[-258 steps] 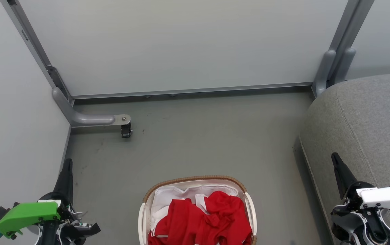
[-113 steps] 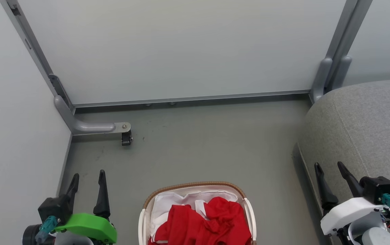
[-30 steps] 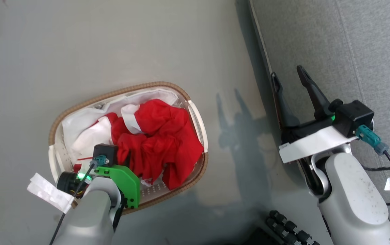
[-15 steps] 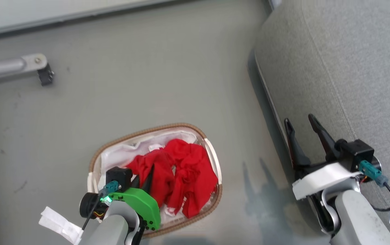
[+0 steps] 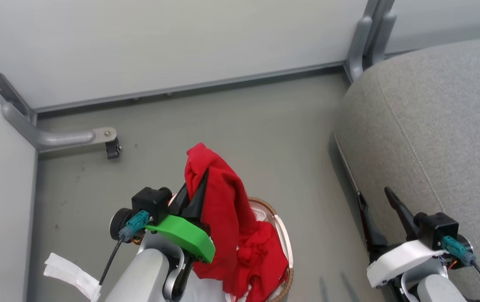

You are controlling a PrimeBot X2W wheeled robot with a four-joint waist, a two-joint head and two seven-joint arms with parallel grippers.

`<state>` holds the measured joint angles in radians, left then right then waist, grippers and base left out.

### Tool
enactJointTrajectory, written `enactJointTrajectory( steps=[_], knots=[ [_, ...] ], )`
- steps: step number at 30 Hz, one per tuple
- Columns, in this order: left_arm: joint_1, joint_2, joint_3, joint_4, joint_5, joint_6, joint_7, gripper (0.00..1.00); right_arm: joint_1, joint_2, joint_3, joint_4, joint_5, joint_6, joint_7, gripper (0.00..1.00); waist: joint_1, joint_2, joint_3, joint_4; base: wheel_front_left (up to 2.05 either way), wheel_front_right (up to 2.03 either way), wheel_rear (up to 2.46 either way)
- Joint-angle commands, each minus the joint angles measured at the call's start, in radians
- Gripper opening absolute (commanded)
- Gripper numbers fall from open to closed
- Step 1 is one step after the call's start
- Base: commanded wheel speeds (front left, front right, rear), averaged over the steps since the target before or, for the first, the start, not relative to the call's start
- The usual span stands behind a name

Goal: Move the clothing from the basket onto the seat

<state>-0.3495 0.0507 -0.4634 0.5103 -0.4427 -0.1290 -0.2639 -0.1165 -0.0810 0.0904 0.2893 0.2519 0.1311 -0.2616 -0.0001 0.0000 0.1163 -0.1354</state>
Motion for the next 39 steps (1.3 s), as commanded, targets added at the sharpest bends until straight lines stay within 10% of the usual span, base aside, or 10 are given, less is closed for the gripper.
enactJointTrajectory(
  steps=[1, 23, 39],
  knots=[
    [0.022, 0.001, 0.002, -0.023, -0.010, -0.003, -0.001, 0.00, 0.023, -0.003, 0.005, 0.005, -0.009, -0.001, -0.005, 1.00, 0.0001, 0.0000, -0.078, 0.036, 0.00, 0.00, 0.00],
    [-0.089, 0.001, -0.154, -0.201, -0.139, -0.003, -0.001, 0.00, -0.114, -0.069, 0.410, -0.096, 0.035, -0.001, -0.005, 1.00, 0.0001, 0.0000, -0.120, 0.066, 0.00, 0.00, 0.00],
    [-0.109, 0.000, -0.345, -0.236, -0.235, -0.003, -0.001, 0.00, -0.249, -0.024, 0.448, 0.046, 0.004, -0.001, -0.005, 1.00, 0.0001, 0.0000, -0.124, 0.119, 0.00, 0.00, 0.00]
  ],
)
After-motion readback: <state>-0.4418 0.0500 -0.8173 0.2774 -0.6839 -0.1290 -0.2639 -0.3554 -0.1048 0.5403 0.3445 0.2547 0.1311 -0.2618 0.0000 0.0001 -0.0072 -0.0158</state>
